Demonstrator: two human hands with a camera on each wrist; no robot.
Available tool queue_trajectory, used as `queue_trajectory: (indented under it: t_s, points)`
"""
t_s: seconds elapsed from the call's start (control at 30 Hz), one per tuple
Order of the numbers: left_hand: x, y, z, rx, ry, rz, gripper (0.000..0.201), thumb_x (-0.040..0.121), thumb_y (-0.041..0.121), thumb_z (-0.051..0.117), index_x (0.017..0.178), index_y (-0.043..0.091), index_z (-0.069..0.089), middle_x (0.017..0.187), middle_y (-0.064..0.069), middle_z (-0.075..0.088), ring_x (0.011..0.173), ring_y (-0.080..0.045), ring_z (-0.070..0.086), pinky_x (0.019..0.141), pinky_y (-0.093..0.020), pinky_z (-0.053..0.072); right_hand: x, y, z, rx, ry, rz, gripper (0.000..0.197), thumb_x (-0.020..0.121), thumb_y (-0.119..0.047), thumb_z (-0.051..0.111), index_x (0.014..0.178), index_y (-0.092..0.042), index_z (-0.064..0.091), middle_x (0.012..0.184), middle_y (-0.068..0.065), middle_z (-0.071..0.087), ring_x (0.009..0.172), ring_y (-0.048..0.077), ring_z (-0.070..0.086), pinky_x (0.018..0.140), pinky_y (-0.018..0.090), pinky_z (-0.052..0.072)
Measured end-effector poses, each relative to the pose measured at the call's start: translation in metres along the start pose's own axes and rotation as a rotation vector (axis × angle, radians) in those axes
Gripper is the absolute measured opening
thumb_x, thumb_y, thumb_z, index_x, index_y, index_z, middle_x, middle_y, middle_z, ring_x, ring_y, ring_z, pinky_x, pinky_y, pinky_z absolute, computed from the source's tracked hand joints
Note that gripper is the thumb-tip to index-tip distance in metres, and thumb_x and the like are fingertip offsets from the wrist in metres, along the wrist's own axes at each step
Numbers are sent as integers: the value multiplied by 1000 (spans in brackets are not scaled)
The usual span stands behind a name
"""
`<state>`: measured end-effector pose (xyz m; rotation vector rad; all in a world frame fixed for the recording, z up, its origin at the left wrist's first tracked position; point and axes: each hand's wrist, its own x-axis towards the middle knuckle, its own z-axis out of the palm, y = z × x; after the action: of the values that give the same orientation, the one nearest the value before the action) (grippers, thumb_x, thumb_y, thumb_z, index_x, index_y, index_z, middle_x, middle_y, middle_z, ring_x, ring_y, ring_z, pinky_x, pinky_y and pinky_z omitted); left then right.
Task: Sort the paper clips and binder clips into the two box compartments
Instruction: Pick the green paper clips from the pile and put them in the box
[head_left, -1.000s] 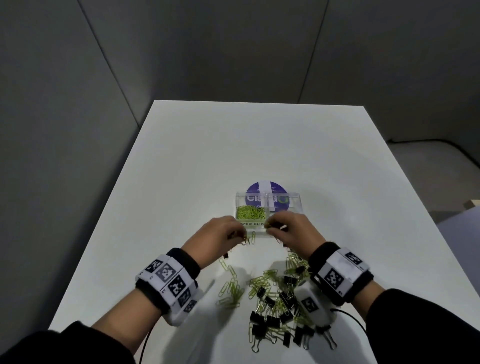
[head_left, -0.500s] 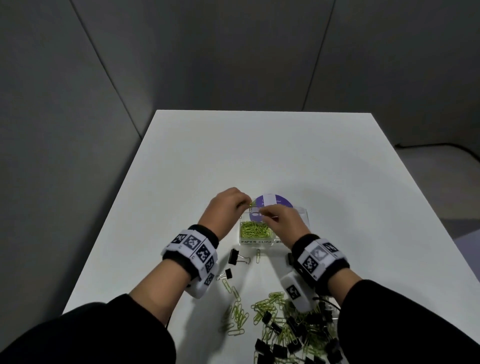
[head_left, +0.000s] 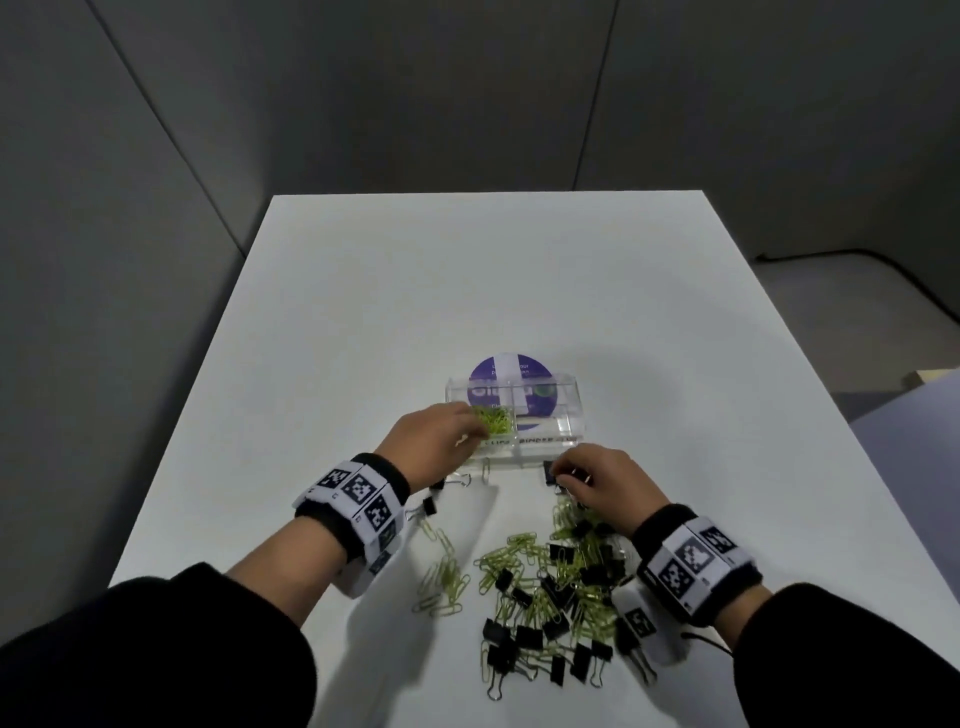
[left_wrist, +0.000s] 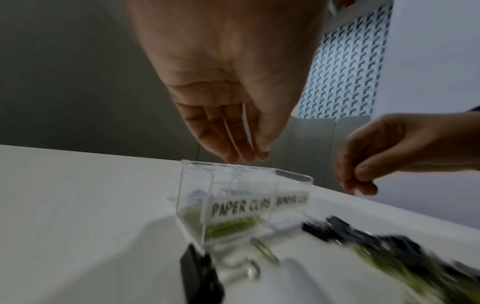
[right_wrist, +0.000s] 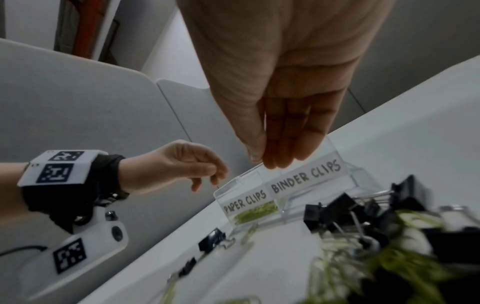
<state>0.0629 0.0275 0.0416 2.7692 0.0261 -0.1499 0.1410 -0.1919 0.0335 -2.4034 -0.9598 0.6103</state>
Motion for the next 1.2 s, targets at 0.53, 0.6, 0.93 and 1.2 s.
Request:
queue_trajectory:
  t_s: [0.53, 0.6, 0.93, 1.2]
  points:
    - [-134, 8, 96, 218, -103, 87, 55, 46, 29, 90, 97, 29, 69, 96, 6, 70, 82, -12, 69, 43, -16, 52, -81, 3, 65, -421, -216, -191, 44, 87, -13, 57, 129, -11, 47, 124, 9, 53, 114, 26, 48, 93, 37, 47]
    - [-127, 12, 101, 180, -55, 91, 50, 50, 20, 90, 96, 26, 70, 93, 4, 70, 80, -13, 69, 42, -18, 52, -74, -1, 71, -418, -183, -183, 40, 87, -9, 56, 126, -11, 49, 121, 10, 55, 110, 27, 51, 89, 37, 49]
    - [-82, 27, 102, 114, -177, 52, 24, 92, 7, 47, 114, 11, 57, 112, -10, 57, 100, -28, 56, 77, -37, 47, -50, -10, 70, -489, -151, -192, 32, 87, -17, 54, 117, -9, 51, 115, 10, 52, 103, 29, 52, 79, 37, 45]
    - [-82, 11, 78, 118, -136, 66, 40, 95, 25, 46, 134, 18, 45, 133, -3, 49, 117, -21, 49, 90, -35, 49, -37, -17, 35, -269, -57, -81, 33, 89, -34, 55, 118, -18, 51, 110, 2, 63, 103, 20, 54, 86, 32, 46]
